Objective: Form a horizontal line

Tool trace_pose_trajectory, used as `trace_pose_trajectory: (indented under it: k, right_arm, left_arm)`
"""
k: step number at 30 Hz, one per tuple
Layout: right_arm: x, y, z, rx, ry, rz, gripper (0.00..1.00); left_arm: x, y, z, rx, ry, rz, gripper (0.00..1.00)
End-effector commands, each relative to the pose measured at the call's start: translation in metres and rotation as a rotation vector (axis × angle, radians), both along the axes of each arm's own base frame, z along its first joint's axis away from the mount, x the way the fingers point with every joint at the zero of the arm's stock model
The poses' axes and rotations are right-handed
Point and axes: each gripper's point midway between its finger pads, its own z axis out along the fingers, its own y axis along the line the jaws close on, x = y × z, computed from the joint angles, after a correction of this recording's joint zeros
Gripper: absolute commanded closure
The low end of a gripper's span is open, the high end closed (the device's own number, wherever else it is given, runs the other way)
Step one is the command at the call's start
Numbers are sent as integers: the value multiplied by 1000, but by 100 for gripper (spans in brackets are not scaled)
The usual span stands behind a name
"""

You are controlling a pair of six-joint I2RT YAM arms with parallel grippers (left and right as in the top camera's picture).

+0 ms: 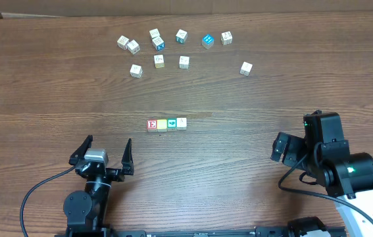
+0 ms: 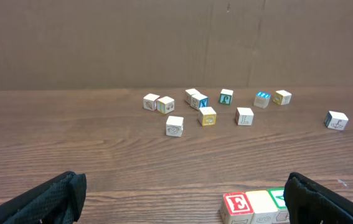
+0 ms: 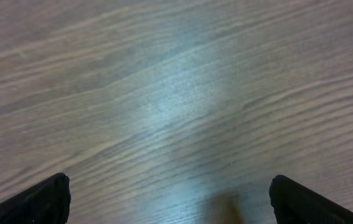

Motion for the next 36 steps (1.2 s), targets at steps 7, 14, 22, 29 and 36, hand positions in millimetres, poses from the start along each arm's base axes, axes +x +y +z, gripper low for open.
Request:
trace_pose_trajectory:
  k: [7, 14, 22, 29, 36]
  right_arm:
    - [-20, -5, -65, -25, 89, 0, 0]
    - [-19, -4, -82, -16, 63, -3, 0]
    - [5, -5, -75, -31, -47, 4, 0]
    - [40, 1, -55, -6, -216, 1, 0]
    - [57, 3, -61, 2, -330, 15, 0]
  left_arm:
    - [0, 1, 0, 27, -8, 4, 0]
    - [0, 1, 0, 27, -9, 4, 1]
    - [0, 1, 0, 27, -8, 4, 0]
    - [0, 1, 0, 27, -9, 4, 1]
    - [0, 1, 0, 27, -9, 4, 1]
